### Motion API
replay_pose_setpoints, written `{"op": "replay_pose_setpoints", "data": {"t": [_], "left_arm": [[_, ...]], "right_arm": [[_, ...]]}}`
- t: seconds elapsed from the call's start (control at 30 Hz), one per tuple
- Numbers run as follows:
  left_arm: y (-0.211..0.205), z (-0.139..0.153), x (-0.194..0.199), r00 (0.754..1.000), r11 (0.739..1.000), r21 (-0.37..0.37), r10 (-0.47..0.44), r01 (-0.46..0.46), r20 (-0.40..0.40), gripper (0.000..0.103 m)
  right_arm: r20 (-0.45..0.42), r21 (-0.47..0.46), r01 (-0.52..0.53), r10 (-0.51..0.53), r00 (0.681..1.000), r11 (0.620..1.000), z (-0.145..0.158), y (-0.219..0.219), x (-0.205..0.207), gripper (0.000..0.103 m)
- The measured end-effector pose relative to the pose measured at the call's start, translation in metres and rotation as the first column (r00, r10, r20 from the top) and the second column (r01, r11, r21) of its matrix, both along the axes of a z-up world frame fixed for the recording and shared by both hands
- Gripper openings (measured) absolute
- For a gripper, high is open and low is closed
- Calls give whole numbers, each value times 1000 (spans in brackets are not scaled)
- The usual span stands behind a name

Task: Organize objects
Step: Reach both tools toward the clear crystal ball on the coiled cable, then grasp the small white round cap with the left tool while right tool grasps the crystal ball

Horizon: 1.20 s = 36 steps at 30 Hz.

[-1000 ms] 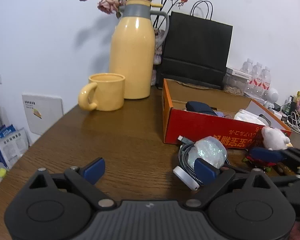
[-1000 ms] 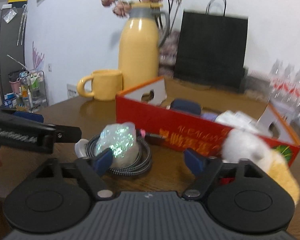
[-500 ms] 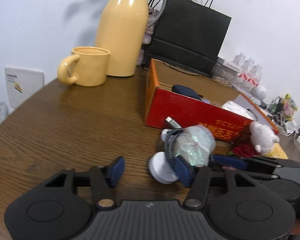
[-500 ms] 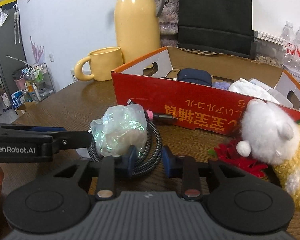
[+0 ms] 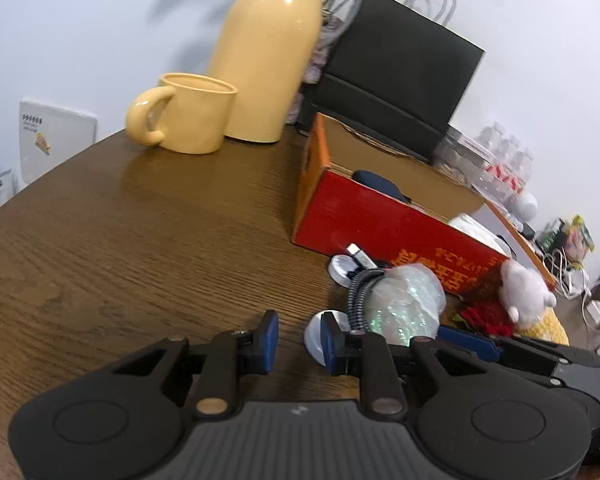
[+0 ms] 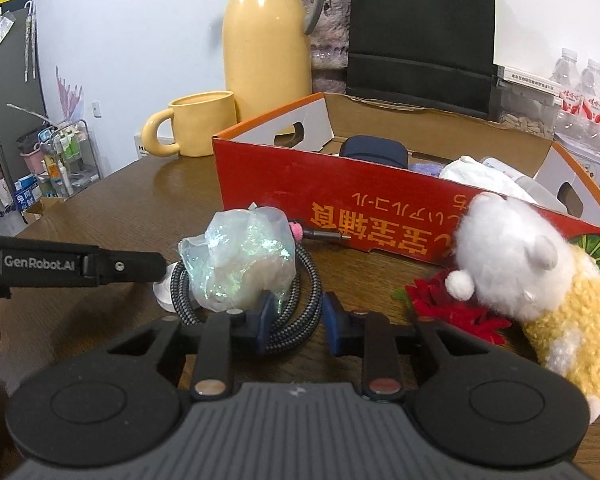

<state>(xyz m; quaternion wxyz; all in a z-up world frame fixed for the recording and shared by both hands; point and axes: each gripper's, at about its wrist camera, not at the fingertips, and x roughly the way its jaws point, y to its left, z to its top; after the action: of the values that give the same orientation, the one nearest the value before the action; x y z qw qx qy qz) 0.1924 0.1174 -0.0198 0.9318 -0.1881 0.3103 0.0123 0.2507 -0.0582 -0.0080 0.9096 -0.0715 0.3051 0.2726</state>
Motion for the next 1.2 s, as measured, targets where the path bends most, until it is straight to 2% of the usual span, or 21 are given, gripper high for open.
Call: {"op": "replay_pose_setpoints", "data": {"t": [0.13, 0.3, 0.37, 0.67, 0.77, 0.9, 0.93, 1.03, 1.2], "left_arm": [[-9, 0, 1, 999, 999, 27, -47, 47, 2, 20], [-37, 2, -3, 998, 974, 217, -62, 58, 12, 23], [-41, 2, -4, 998, 969, 242, -61, 55, 15, 23], [-35, 1, -6, 999, 974, 222, -35, 29, 19, 27], [-32, 1, -8, 999, 978, 206, -17, 10, 30, 24], [-34, 7, -17, 996, 977, 211, -19, 1, 84, 52], [-37, 8, -19, 995, 975, 222, -28, 7, 93, 56], [-47, 7, -18, 995, 964, 265, -56, 32, 83, 56], [-55, 3, -13, 996, 955, 289, -79, 63, 46, 56]], "right_arm": [[0, 1, -9, 9, 1000, 1000, 0, -2, -3, 27], [5, -4, -2, 2, 1000, 1000, 0, -8, -6, 26], [7, -7, 9, -9, 1000, 1000, 0, -13, -7, 24], [6, 2, 63, -63, 998, 998, 0, -43, -14, 23], [38, 44, 80, -81, 996, 996, 4, -53, -19, 28], [109, 103, 50, -61, 992, 993, 13, -58, -30, 34], [128, 118, 35, -50, 991, 992, 15, -58, -33, 36], [160, 143, 1, -25, 987, 990, 19, -57, -39, 47], [166, 146, -28, 3, 986, 989, 19, -52, -40, 50]]}}
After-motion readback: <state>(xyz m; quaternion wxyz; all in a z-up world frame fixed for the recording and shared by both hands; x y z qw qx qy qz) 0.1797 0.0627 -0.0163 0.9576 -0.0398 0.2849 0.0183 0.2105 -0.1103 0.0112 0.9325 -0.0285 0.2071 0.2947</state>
